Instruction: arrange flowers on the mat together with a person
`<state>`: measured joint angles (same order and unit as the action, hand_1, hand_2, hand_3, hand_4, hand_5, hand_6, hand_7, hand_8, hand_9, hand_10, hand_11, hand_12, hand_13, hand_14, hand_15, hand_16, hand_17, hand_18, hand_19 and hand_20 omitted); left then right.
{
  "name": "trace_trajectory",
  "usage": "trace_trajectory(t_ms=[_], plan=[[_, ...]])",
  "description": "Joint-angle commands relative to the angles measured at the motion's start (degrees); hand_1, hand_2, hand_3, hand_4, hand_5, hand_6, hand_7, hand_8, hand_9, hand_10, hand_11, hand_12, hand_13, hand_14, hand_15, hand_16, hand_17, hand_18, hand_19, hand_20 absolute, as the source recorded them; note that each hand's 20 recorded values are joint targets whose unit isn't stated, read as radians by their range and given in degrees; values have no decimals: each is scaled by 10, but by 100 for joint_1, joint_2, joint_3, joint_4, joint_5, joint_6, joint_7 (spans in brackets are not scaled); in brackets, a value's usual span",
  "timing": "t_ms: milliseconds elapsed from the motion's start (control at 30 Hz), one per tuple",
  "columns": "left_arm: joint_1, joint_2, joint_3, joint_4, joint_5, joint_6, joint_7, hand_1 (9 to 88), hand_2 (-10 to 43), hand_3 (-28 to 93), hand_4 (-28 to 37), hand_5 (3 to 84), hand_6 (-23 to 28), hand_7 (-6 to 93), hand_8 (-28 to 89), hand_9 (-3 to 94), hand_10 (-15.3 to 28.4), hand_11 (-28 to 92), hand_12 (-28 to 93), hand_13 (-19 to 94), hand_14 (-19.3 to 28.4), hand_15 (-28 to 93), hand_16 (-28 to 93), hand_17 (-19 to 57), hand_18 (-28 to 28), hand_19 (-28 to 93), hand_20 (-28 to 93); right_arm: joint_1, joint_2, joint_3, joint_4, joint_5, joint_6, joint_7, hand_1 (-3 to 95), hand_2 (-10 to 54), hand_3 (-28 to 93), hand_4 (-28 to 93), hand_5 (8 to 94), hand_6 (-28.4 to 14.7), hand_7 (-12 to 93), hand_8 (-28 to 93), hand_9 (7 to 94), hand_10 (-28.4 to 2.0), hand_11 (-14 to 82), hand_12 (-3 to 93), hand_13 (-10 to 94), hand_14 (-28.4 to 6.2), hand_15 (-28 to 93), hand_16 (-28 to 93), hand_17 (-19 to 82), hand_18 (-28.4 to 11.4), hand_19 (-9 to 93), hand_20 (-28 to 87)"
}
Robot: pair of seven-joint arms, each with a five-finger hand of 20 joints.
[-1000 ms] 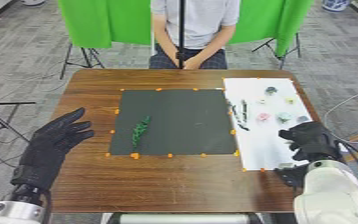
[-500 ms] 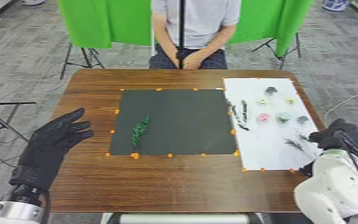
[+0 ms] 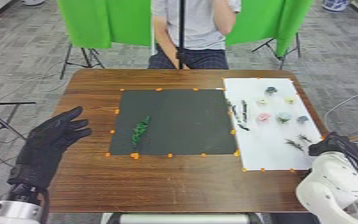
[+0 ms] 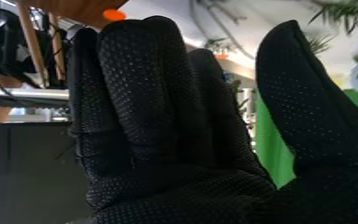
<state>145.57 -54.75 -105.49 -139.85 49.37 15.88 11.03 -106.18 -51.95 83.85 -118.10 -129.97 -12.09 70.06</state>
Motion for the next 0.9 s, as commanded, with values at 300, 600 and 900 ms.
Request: trace_trajectory(t_ms=[300,600,900], plan=[[67,35,26,6,-29,100,42,220,53,774,-283,386,99,145,-99,364,213,266,96,251,284,543,-114,-102,254,518,22,345,83,-460,491,-335,-99,-223,606,-37,485,-202,835,-48,114,31,863,-146,246,166,806,-87,577,125,438,-214,932,-200],[159,9,-39,-26,-22,107,86,221,54,774,-283,387,99,144,-99,364,212,266,95,251,284,543,-114,-102,254,518,22,211,203,-434,339,-907,742,-428,585,-51,561,-244,867,-23,121,66,915,-123,273,187,853,-68,569,157,449,-183,932,-203],[289,-62,-253,-142,7,127,60,220,54,775,-283,387,99,146,-100,364,212,266,96,252,284,544,-114,-102,254,519,22,548,132,-748,-650,-1142,1158,-747,557,-64,609,-254,880,-8,125,82,927,-114,292,206,869,-63,570,178,447,-186,932,-185]])
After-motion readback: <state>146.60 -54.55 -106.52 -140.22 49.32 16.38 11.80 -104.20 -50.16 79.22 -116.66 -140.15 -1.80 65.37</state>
